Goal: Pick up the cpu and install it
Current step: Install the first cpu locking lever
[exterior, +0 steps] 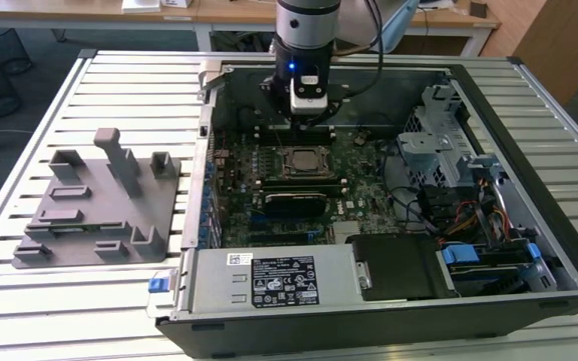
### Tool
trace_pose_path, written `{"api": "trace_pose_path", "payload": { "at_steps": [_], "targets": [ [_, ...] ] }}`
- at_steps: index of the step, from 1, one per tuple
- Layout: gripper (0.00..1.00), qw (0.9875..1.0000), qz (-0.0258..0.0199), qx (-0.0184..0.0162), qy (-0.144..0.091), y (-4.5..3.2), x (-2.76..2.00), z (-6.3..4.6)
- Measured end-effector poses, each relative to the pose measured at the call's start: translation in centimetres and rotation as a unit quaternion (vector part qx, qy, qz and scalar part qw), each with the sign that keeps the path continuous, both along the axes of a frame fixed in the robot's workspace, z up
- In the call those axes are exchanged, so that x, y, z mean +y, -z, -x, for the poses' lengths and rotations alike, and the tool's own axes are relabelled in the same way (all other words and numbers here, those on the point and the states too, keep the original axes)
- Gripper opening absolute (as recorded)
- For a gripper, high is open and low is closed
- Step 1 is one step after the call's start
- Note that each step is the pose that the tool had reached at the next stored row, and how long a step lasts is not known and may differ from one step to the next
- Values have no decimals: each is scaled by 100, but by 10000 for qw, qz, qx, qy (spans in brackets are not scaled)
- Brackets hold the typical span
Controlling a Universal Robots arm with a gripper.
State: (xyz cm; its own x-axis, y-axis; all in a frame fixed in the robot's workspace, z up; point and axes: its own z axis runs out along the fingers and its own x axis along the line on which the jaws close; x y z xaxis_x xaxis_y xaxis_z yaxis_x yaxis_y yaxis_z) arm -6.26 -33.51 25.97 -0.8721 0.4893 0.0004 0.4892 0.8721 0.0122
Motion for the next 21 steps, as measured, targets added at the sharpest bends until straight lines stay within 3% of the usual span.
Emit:
{"api": "trace_pose_path", "payload": {
  "at_steps": [3, 6, 11, 15, 21],
  "targets": [
    [11, 9996, 0, 0, -270, 1, 0, 0],
    [11, 9985, 0, 0, -545, 3, 0, 0],
    [11, 9950, 0, 0, -1001, 5, 0, 0],
    [11, 9907, 0, 0, -1359, 7, 0, 0],
    [11, 9818, 0, 0, -1898, 14, 0, 0]
  ]
}}
